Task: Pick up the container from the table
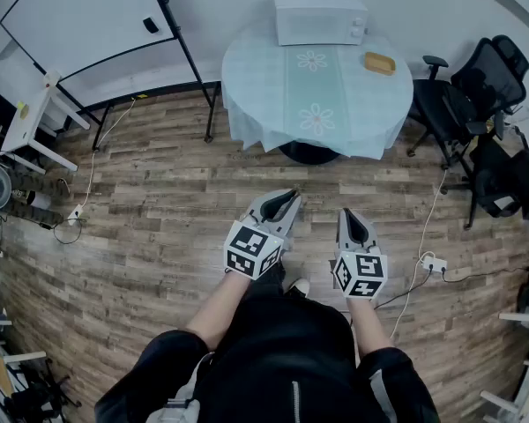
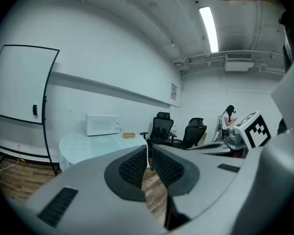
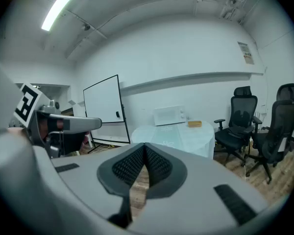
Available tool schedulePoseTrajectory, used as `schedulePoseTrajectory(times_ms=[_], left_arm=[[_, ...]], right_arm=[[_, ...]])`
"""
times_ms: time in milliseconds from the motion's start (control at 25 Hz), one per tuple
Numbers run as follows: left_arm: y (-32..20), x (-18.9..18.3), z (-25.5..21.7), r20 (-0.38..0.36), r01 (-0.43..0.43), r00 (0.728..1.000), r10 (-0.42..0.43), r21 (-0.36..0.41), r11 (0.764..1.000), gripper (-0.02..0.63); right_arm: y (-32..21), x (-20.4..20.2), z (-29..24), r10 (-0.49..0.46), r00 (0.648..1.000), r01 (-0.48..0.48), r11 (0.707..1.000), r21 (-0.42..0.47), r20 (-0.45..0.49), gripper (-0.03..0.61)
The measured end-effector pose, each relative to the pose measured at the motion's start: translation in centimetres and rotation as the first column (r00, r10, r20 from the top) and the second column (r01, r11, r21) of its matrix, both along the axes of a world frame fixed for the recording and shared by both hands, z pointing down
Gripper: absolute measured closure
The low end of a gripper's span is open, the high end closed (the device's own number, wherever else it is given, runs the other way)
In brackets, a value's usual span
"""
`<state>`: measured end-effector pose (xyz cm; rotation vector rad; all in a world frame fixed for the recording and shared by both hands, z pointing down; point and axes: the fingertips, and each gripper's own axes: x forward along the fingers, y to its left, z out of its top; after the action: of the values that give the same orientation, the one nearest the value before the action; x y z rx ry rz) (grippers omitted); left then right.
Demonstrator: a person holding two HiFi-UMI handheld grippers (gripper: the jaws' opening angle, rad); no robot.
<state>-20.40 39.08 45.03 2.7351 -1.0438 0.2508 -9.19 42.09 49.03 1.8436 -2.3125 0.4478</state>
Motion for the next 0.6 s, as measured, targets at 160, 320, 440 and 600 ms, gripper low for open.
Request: schedulePoseTrajectory(times_ms=[160,320,440,600], left_arm=[[-0.1,0.8,0.2,0.000,-0.007,1.000,0.007,-0.004,1.000,0.568],[-0.2,1.8,0.5,0.001,-0.014,1.000,0.014,-0.010,1.000,0.568],[-0.1,2.7,0.3,0.006,-0.023,1.000,0.023,-0.006,1.000,0.568],[-0.1,4.1,0.4,0.020,-0.045,0.999,0.045,-0.001,0.999,0.568]], right_arm=[[-0.1,1.0,-0.5,0.011,1.000,-0.010,0.999,0.039,-0.009,0.554],[0.1,2.2,-0.5,0.029,0.999,-0.028,0.999,0.039,-0.018,0.554],[0.6,3.0,0.0,0.029,1.000,-0.029,0.999,0.018,-0.010,0.554],[1.0,4.0,0.9,0.030,1.000,-0.030,1.000,-0.011,0.006,0.554]])
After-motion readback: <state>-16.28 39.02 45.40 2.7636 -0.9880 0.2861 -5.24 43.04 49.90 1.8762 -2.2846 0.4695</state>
